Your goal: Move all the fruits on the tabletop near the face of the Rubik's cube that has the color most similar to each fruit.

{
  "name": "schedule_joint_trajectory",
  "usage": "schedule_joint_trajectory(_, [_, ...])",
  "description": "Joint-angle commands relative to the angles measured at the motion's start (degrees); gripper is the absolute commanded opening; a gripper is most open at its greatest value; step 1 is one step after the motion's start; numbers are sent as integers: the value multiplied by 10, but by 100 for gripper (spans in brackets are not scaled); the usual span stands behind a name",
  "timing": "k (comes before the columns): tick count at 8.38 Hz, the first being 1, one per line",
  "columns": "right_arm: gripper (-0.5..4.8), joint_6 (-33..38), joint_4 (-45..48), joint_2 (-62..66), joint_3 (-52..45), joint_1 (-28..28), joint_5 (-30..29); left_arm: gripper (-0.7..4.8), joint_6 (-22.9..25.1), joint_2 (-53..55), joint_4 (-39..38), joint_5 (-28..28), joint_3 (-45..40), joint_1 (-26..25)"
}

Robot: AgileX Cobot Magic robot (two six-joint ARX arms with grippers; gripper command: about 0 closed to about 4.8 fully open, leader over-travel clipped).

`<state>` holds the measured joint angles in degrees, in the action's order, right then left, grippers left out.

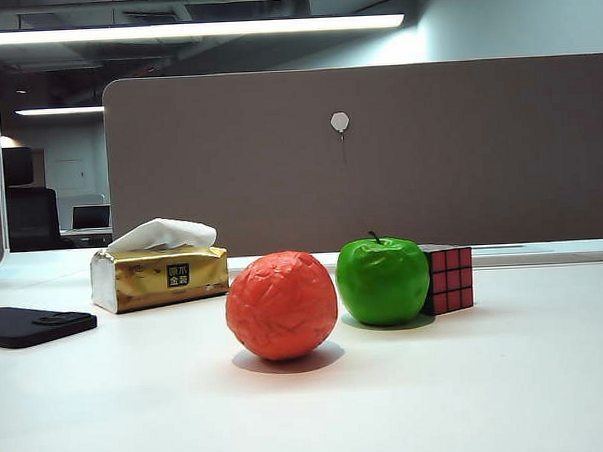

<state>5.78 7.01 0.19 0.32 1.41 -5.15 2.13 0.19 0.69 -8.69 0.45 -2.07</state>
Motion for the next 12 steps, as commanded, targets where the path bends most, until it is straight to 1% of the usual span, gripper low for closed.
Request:
schedule_joint_trajectory(1, [-1, 0, 10, -1, -2, 0, 1, -5, -40, 0, 15, 172, 2, -81])
schedule_joint_trajectory(2, [-1, 0, 10, -1, -2, 0, 1, -5, -45, 0, 10, 191, 2, -74])
schedule_joint_trajectory(3, [-1, 0, 10, -1, -2, 0, 1, -5, -45, 0, 2, 192, 2, -42])
schedule_joint_trajectory(4, [-1, 0, 10, -1, -2, 0, 1, -5, -25, 0, -5, 161, 2, 13])
schedule_joint_trajectory(5, [-1, 0, 10, -1, -2, 0, 1, -5, -21, 0, -10, 117, 2, 45])
schedule_joint_trajectory(6, [-1, 0, 10, -1, -2, 0, 1, -5, -14, 0, -10, 113, 2, 59])
schedule_joint_trajectory(8, [0, 0, 9, -1, -2, 0, 1, -5, -15, 0, -13, 125, 2, 56])
schedule_joint_trajectory(9, [-1, 0, 8, -1, -2, 0, 1, -5, -15, 0, -15, 150, 2, 56])
schedule_joint_trajectory(11, [-1, -49, -2, -1, -2, 0, -14, -5, -16, 0, -12, 153, 2, 56])
schedule_joint_trajectory(12, [-1, -50, -4, -1, -2, 0, -14, -5, -17, 0, -10, 153, 2, 56])
